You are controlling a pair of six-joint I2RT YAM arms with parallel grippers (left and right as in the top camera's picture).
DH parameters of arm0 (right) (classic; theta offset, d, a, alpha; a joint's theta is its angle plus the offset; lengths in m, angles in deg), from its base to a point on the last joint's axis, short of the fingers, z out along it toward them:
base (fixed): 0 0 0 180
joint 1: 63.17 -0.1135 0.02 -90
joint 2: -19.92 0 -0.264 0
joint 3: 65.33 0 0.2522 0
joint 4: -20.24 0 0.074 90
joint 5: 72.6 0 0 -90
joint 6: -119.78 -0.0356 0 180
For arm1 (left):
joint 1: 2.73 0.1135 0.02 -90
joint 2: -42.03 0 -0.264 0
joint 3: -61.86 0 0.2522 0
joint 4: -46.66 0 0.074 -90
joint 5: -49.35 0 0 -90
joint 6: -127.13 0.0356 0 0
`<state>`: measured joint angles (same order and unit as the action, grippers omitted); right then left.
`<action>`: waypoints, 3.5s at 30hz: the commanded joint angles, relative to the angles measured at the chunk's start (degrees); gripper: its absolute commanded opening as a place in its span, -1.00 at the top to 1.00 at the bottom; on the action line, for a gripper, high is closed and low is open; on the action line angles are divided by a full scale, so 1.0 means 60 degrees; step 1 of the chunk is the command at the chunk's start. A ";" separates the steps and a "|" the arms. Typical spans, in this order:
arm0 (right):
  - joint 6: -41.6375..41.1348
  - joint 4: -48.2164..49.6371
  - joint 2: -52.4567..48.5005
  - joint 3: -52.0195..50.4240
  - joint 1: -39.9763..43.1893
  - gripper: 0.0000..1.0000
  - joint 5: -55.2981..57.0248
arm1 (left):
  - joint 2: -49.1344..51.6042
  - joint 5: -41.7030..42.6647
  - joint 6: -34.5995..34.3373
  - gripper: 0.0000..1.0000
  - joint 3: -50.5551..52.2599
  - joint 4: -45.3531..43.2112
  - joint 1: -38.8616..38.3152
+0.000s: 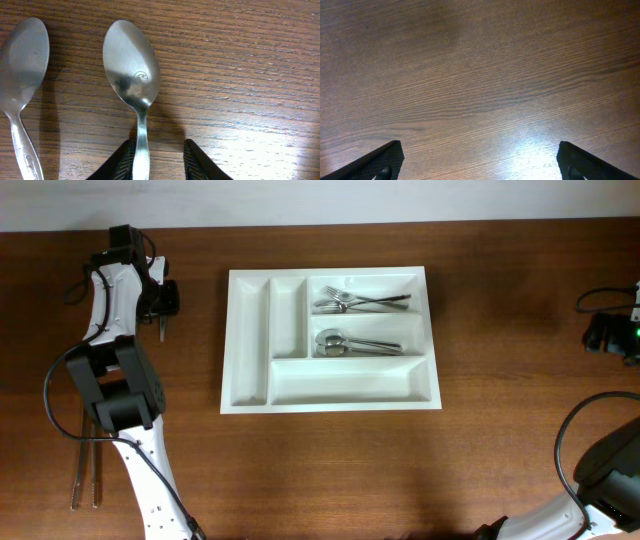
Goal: Pack container
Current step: 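Close the left gripper on the spoon handle and lift, then carry the spoon into the narrow left compartment of the tray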
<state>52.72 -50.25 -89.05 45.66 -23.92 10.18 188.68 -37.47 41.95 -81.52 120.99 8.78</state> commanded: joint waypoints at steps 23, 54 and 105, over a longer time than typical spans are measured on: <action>-0.0007 0.0004 -0.0084 -0.0047 0.0018 -0.97 -0.0124 | 0.0219 0.0182 -0.0015 0.96 -0.0095 0.0062 0.0018; -0.0007 0.0007 -0.0084 -0.0047 0.0018 -0.97 -0.0124 | 0.0204 0.0357 -0.1778 0.96 -0.4896 0.6022 -0.2503; -0.0007 0.0007 -0.0084 -0.0047 0.0018 -0.97 -0.0124 | 0.1067 0.0576 -0.2193 0.93 -0.3865 0.5308 -0.3519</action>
<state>52.69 -50.25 -89.05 45.66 -23.92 10.18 194.77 -34.67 29.51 -106.00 153.17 -12.46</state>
